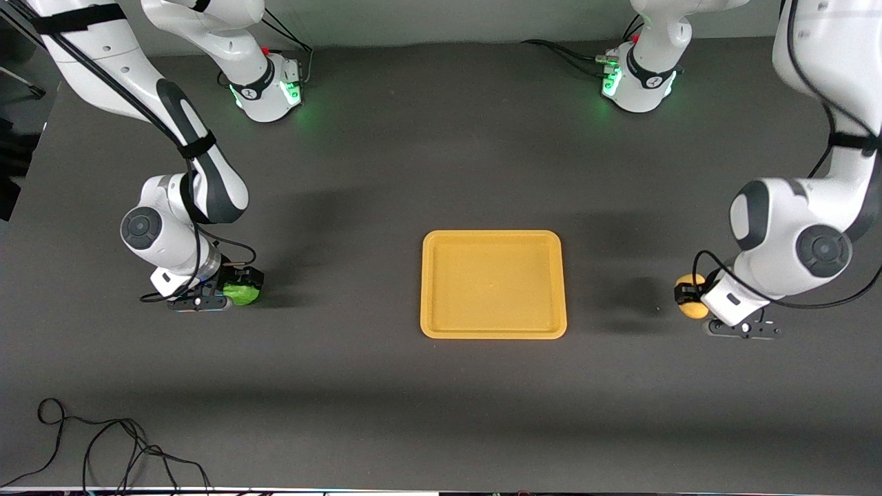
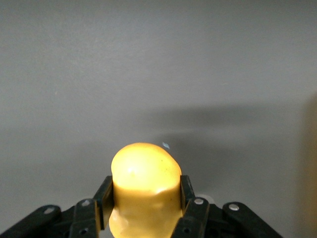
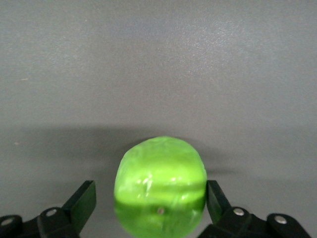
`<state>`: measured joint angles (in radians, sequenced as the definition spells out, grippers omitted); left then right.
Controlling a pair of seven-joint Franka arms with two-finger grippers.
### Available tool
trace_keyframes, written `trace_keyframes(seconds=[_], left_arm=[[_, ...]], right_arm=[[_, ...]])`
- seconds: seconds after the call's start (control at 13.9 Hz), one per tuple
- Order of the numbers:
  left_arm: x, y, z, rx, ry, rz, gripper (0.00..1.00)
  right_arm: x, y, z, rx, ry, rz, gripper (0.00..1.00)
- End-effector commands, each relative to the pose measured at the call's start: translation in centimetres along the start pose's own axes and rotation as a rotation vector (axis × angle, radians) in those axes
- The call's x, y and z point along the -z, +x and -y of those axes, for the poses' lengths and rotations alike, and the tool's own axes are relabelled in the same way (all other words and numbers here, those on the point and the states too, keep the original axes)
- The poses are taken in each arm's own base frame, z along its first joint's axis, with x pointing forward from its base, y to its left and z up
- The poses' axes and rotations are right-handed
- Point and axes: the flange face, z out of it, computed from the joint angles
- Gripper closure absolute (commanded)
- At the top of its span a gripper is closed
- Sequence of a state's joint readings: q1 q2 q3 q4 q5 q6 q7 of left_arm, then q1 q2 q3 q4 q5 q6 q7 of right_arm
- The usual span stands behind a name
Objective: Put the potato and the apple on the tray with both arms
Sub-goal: 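Carry the potato with the left gripper onto the yellow tray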
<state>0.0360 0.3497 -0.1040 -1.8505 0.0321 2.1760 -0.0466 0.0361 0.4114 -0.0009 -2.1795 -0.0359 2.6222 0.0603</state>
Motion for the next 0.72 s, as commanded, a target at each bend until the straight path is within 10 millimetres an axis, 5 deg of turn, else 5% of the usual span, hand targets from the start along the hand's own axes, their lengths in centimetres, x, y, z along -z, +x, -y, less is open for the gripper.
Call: trace_keyframes(seconds=[0.0, 0.22, 0.5, 0.65], left_arm=[[3.0, -1.5, -8.7, 0.094, -0.019, 0.003, 0.67], [1.2, -3.0, -18.0, 0.138, -0.019, 0.009, 0.67], [-3.0, -4.2, -25.4, 0.168, -0.042, -0.018, 0.67], [-4.9, -4.4, -26.3, 0.156, -0.040, -0.017, 0.67]], right_arm=[[-1.1, 0.6, 0.1, 0.002, -0.009, -0.023, 0.23], [1.1, 1.0, 0.1, -0.004, -0.007, -0.041, 0.62], [8.3, 2.0, 0.6, -0.005, -0.013, 0.050, 0.71], [11.7, 2.9, 2.2, 0.017, -0.021, 0.113, 0.71]])
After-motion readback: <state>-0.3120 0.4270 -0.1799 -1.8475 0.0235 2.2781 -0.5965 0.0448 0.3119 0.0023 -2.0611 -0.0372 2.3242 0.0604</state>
